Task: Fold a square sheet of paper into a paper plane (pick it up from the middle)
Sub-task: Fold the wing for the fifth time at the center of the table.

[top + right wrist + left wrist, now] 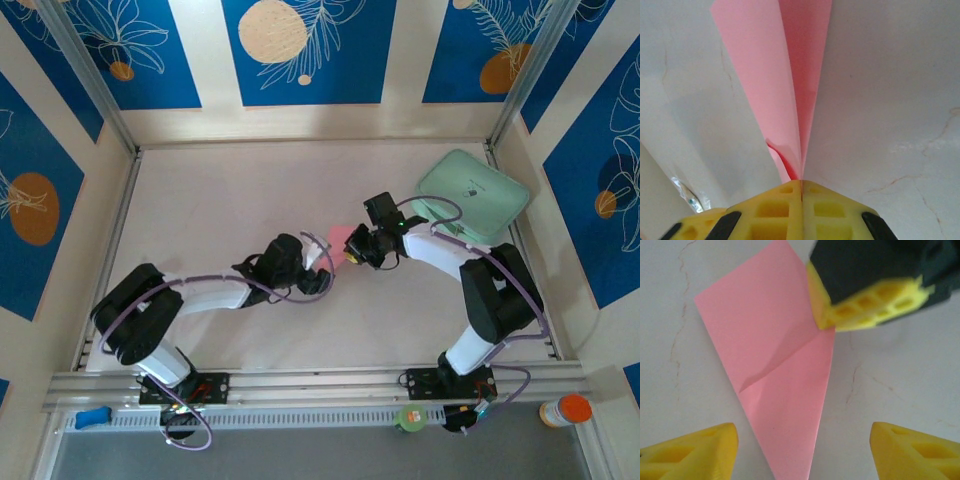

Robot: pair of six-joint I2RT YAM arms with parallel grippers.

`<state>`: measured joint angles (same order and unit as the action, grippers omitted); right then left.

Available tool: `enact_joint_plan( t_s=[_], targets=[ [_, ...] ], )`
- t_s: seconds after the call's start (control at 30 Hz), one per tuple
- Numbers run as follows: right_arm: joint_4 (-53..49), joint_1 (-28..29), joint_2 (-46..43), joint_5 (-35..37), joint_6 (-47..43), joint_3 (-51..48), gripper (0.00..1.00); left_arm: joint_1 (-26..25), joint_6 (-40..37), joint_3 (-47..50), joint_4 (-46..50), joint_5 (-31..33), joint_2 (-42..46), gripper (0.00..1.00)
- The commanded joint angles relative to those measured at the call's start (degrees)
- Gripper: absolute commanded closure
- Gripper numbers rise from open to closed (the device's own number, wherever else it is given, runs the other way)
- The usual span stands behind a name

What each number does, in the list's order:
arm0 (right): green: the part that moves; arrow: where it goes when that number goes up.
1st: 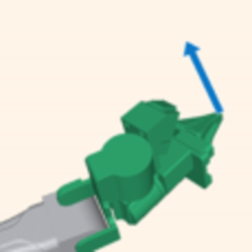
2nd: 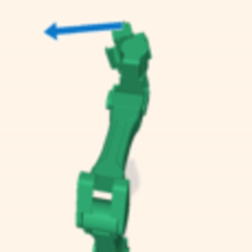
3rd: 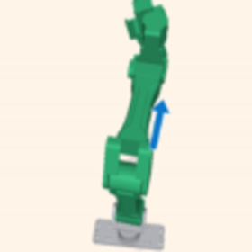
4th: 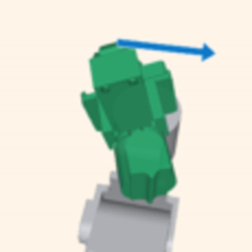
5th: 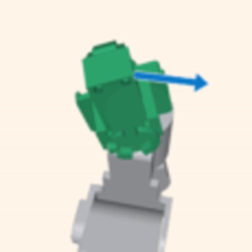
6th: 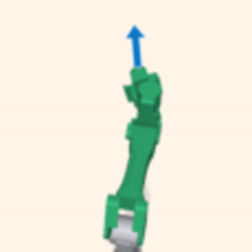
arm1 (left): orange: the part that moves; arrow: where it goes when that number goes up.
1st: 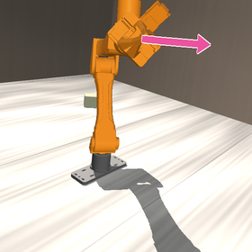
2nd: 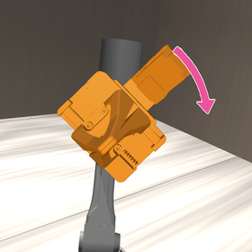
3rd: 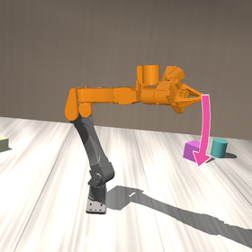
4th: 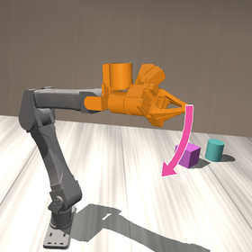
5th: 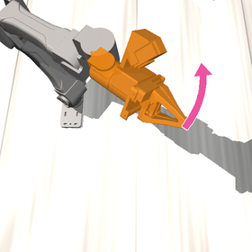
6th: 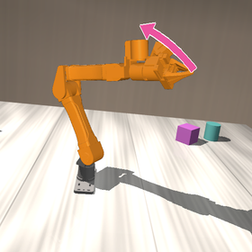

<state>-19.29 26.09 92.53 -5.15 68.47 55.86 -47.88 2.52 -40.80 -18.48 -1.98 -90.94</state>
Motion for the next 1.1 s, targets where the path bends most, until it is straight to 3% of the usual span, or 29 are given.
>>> enact_joint_plan(
  t_s=[0.0,0.13,0.43,0.77,0.9,0.97,1.07],
  targets=[
    [-2.13,-0.74,-2.05,-1.77,2.80,1.10,1.00,-1.93,-10.88,0.70,-5.31,4.83,-2.48,0.30],
    [-2.55,-1.26,-1.96,-2.51,3.84,1.40,1.00,-4.07,-16.28,-0.29,-6.43,5.37,-5.50,0.37],
    [-3.38,-1.72,-1.65,-3.44,4.14,1.50,1.00,-4.89,-20.39,0.23,-14.13,10.30,-9.99,0.59],
    [-3.39,-1.82,-1.28,-3.77,4.06,1.38,1.00,-4.85,-20.33,0.65,-16.30,10.35,-11.20,0.76],
    [-3.47,-1.92,-1.04,-3.99,3.93,1.36,0.99,-4.77,-19.63,0.94,-16.25,9.86,-11.53,0.88],
    [-3.85,-1.99,-1.04,-3.84,3.76,1.45,0.90,-4.75,-19.25,0.98,-16.34,9.28,-11.70,0.93],
    [-5.08,-2.29,-1.42,-3.02,2.79,1.61,0.67,-4.34,-17.64,0.68,-15.21,7.95,-11.83,1.00]
  ],
)
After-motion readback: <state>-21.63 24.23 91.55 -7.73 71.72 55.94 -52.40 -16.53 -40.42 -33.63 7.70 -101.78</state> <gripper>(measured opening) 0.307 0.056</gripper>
